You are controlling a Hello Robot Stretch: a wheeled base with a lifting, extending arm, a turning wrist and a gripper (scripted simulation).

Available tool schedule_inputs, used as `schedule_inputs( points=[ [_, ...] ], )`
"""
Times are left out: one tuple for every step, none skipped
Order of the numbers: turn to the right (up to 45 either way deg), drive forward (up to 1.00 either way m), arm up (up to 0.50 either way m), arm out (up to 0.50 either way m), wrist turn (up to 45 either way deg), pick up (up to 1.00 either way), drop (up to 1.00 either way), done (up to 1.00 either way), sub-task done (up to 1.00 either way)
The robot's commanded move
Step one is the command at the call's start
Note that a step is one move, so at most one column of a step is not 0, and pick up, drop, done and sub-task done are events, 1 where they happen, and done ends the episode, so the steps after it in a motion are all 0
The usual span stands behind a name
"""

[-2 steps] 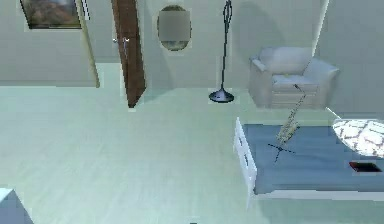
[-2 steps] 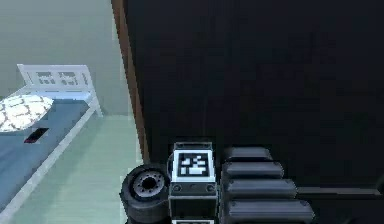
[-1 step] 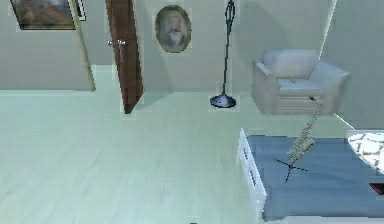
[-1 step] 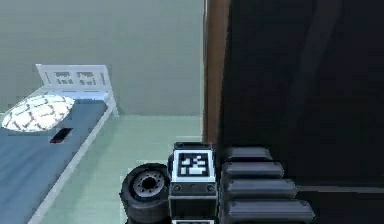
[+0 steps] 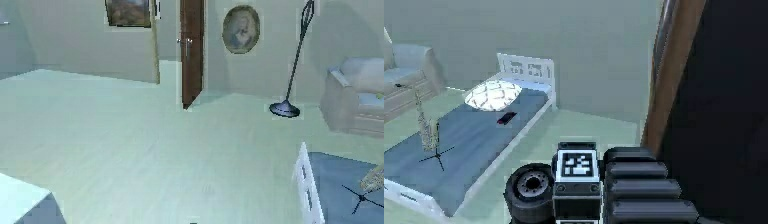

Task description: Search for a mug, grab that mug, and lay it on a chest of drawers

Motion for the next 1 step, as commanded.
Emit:
schedule_inputs(
  points=[
    [0.0,0.8,0.0,0.0,0.0,0.0,0.0,0.0,0.0]
  ],
)
